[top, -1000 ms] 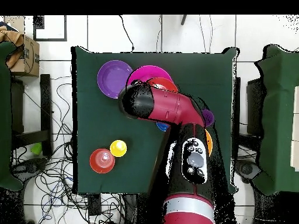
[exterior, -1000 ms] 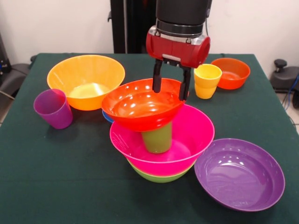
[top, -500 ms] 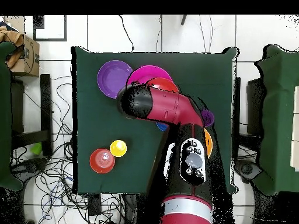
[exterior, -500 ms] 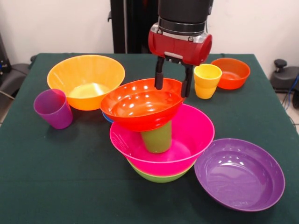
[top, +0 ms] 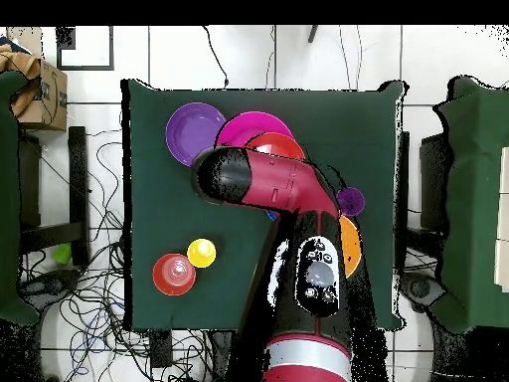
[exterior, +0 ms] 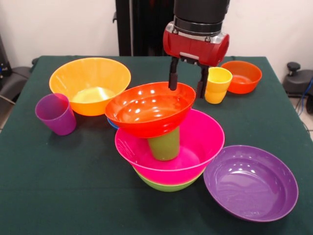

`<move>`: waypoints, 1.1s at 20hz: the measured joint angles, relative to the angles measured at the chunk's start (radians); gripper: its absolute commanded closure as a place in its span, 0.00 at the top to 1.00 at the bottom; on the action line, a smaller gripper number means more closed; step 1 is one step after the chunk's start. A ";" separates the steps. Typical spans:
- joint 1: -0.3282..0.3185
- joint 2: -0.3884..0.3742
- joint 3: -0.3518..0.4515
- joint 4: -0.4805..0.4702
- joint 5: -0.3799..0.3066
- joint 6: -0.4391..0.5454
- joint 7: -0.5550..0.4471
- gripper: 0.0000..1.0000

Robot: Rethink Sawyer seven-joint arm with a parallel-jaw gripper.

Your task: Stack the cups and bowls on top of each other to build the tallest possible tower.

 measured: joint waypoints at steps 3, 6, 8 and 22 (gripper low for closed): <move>-0.001 -0.001 0.000 0.000 0.001 0.000 0.000 1.00; -0.005 -0.008 0.000 0.000 0.001 0.000 0.000 1.00; -0.010 -0.014 0.000 0.000 0.001 0.000 0.000 1.00; -0.099 -0.024 0.009 0.008 0.000 -0.005 0.000 1.00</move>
